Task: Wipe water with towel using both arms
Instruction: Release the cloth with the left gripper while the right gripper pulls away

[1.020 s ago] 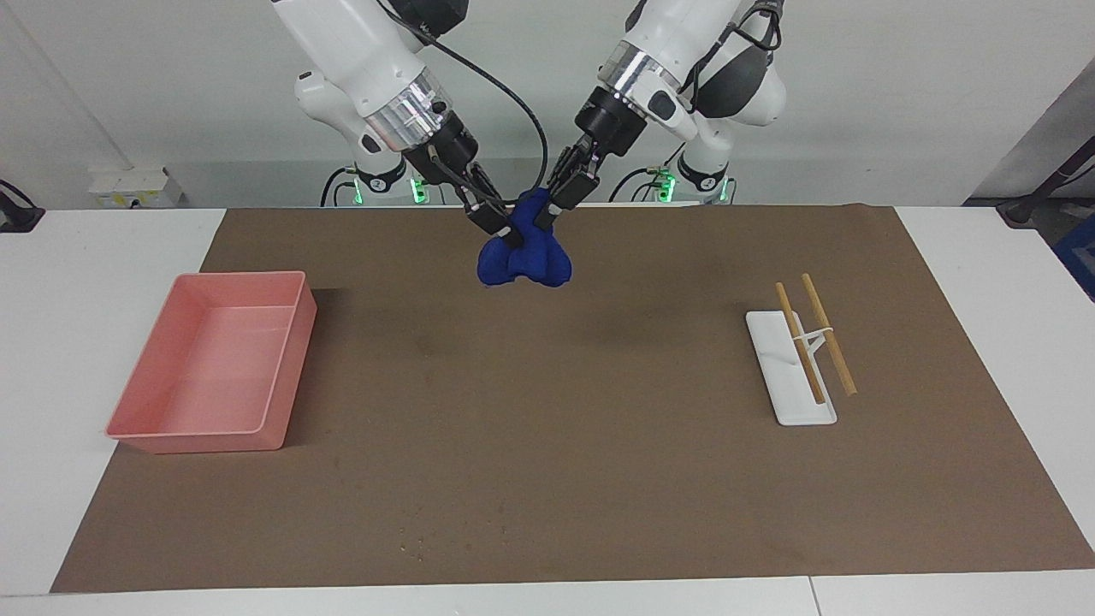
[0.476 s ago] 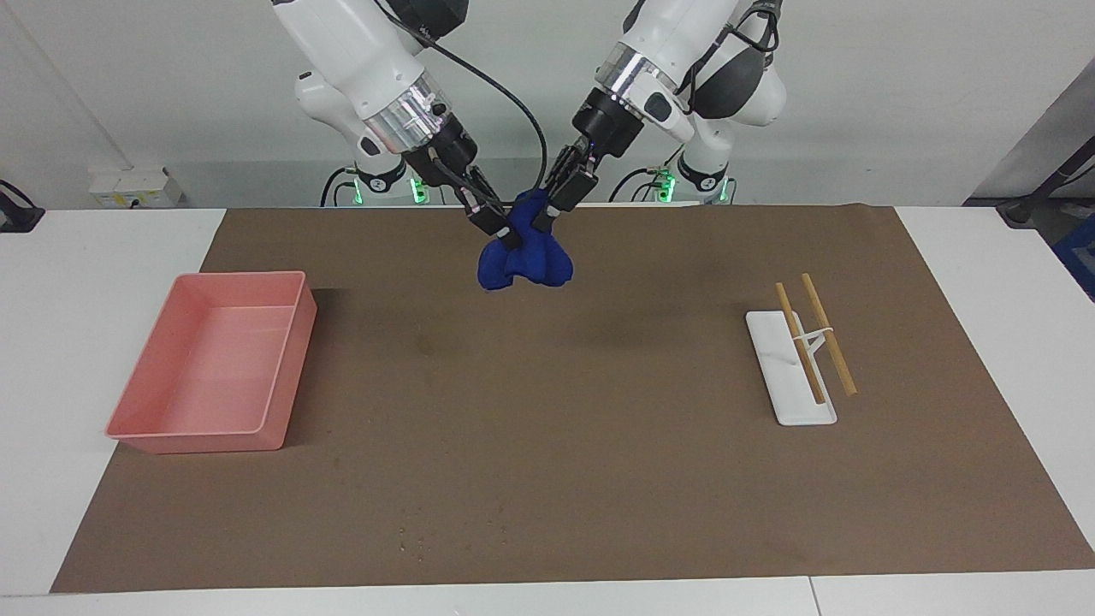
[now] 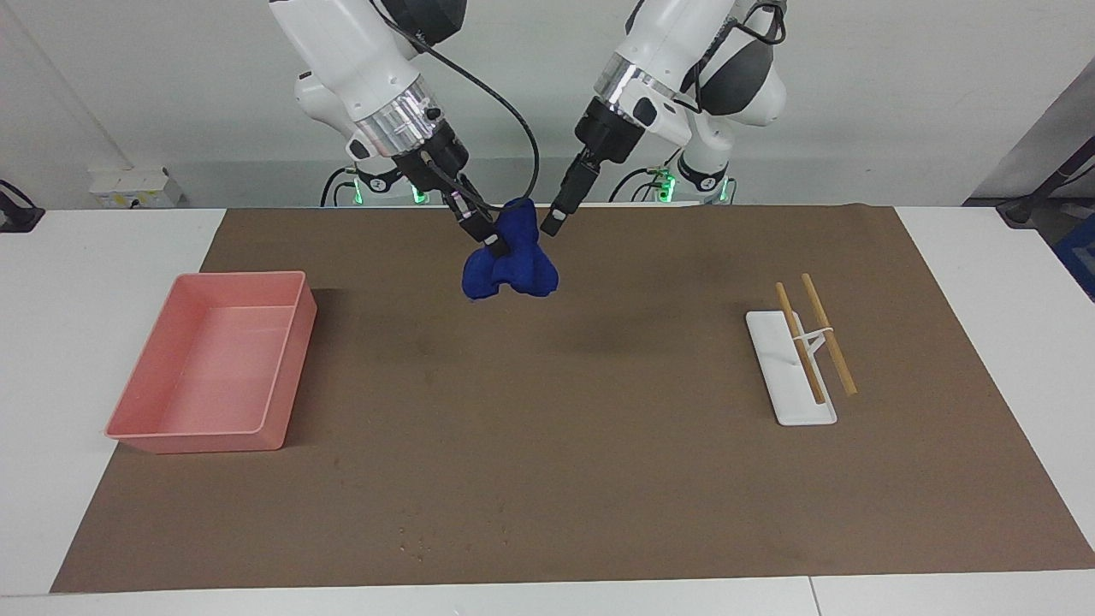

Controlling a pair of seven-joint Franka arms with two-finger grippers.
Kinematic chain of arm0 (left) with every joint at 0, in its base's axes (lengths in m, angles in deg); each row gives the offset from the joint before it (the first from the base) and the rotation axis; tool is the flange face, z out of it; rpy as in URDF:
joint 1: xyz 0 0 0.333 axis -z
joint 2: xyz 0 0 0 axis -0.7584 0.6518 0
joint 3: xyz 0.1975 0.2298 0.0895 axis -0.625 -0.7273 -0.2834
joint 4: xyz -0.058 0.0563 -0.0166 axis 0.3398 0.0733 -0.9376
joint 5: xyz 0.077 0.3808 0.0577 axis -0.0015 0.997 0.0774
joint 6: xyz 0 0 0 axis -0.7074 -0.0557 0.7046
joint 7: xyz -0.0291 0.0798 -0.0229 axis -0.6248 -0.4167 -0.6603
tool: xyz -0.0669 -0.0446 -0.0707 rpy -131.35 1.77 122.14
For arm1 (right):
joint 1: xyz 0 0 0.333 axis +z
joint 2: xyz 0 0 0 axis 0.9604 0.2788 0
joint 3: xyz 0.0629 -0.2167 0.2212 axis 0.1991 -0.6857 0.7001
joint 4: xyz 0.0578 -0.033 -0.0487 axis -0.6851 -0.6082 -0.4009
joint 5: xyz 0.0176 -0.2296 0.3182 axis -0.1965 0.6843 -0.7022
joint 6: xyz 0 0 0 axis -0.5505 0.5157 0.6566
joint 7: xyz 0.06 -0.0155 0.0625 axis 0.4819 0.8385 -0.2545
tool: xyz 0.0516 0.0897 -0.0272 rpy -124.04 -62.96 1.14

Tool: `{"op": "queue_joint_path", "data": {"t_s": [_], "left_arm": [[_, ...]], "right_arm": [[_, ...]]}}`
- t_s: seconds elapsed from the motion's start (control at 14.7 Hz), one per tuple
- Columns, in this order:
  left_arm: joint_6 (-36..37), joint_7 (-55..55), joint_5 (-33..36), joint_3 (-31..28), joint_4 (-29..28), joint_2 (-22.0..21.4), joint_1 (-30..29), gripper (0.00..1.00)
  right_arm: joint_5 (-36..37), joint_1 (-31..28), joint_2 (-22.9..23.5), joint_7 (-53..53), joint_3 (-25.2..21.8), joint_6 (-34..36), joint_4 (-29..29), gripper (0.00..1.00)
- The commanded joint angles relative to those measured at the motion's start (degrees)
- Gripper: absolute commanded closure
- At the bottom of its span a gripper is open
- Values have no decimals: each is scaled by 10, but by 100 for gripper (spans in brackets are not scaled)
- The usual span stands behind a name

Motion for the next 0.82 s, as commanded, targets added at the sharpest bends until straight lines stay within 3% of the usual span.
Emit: {"op": "queue_joint_path", "data": {"t_s": [0.0,0.34,0.61,0.75], "left_arm": [[124,137,23,0,9,-26,-57,0],[232,392,73,-1,9,-55,-172,0],[303,611,86,0,38,-55,-282,0],[319,691,152,0,56,-50,-286,0]], "right_arm": [[7,-35,15,-86,5,-25,-12,100],[9,-74,96,-236,4,-119,-11,100],[36,-80,166,-290,4,-193,-21,100],[42,-78,175,-296,4,-202,-52,100]]}}
